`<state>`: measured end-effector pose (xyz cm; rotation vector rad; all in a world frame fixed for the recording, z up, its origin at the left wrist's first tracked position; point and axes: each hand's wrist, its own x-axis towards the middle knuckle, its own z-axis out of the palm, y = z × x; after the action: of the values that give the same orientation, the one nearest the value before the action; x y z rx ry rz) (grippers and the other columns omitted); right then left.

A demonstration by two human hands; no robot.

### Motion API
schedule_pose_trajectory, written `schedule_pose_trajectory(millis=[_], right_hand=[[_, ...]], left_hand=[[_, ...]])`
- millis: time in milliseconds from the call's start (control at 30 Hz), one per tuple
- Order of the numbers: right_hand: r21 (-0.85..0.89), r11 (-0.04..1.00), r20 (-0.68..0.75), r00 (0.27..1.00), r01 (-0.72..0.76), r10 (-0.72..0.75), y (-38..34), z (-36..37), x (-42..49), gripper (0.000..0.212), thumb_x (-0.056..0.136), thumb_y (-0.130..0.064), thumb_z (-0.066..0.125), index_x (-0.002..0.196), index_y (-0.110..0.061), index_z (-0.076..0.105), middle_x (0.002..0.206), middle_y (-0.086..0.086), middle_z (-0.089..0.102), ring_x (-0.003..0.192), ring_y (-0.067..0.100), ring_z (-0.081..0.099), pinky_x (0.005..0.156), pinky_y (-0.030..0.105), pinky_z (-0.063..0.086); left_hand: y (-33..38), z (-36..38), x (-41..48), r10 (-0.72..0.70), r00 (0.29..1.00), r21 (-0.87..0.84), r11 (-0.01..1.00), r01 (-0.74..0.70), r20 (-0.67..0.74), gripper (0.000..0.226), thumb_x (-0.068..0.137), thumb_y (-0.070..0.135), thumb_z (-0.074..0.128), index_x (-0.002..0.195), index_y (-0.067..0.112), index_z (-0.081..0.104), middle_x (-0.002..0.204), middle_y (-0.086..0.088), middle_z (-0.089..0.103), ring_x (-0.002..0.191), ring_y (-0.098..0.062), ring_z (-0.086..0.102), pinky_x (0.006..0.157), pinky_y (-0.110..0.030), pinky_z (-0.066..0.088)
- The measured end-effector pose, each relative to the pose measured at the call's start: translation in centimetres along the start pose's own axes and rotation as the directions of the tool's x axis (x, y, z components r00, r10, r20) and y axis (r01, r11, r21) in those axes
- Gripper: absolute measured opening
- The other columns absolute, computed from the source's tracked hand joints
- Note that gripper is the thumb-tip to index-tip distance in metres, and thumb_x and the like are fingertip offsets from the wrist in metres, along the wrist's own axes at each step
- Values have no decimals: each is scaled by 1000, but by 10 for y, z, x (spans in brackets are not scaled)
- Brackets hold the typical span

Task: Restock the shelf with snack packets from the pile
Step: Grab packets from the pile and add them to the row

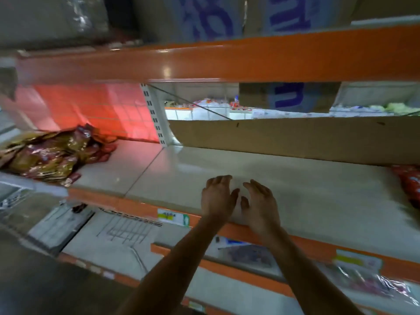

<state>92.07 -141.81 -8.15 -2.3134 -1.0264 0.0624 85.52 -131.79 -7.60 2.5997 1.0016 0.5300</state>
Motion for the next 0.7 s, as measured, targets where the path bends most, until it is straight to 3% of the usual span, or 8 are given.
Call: schedule_pose_trajectory(millis=[167, 333, 700], right_hand=[[46, 998, 53, 998, 43, -46, -81, 56, 5, 46, 94, -21, 51, 139, -16, 46, 149, 4, 39, 137, 22, 32, 113, 33, 27], [64, 990, 80, 988, 124, -129, -154, 107, 13, 42, 91, -20, 56, 133, -13, 51, 139, 5, 52, 127, 21, 46, 106, 30, 35], [181, 958, 194, 947, 222, -256, -287, 200, 54, 37, 92, -23, 56, 128, -14, 54, 129, 5, 58, 120, 23, 51, 99, 33, 42]], left_hand=[[-89, -46, -7, -86, 995, 38, 995, 88, -48, 48, 94, 40, 53, 137, 21, 48, 138, -2, 53, 129, -23, 42, 101, -36, 40], [-164, -85, -14, -168, 978, 72, 982, 177, -123, 47, 93, 41, 53, 136, 20, 49, 137, -2, 54, 127, -24, 45, 102, -36, 38], [-312, -146, 4, -389, 899, 57, 911, 407, -203, 51, 95, 41, 52, 138, 14, 46, 139, -9, 50, 128, -27, 43, 105, -36, 36]])
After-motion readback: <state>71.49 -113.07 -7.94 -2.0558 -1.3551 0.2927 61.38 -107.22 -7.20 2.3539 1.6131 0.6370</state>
